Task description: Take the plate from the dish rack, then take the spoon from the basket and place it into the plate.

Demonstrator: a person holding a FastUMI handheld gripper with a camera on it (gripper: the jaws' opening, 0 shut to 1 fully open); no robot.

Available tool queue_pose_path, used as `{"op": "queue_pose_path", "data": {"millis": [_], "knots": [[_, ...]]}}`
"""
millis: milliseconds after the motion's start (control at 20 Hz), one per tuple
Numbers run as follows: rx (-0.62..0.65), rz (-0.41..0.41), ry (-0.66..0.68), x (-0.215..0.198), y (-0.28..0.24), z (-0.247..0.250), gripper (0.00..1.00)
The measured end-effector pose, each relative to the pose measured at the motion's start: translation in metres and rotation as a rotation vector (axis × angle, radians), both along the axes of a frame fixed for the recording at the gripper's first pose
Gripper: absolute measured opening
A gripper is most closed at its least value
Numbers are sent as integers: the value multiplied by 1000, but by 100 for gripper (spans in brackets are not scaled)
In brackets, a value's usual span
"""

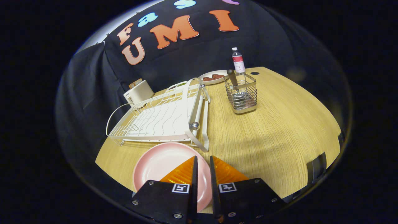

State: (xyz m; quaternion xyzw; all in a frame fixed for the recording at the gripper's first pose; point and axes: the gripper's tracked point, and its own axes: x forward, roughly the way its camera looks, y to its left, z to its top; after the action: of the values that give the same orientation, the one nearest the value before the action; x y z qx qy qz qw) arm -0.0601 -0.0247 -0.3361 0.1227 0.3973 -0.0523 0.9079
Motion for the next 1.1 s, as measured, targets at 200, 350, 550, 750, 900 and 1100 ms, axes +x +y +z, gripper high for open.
{"op": "queue_pose_path", "data": {"millis": [200,350,550,750,900,1100], "knots": [[-34,23,-11,-1,8,-2,18],[-81,60,-18,-2,12,-2,18],[-100,47,-51,0,4,8,18],[-146,3,-137,11,-18,30,30],[-195,-14,-202,23,-33,46,43],[-280,-41,-260,45,-54,59,60]]}}
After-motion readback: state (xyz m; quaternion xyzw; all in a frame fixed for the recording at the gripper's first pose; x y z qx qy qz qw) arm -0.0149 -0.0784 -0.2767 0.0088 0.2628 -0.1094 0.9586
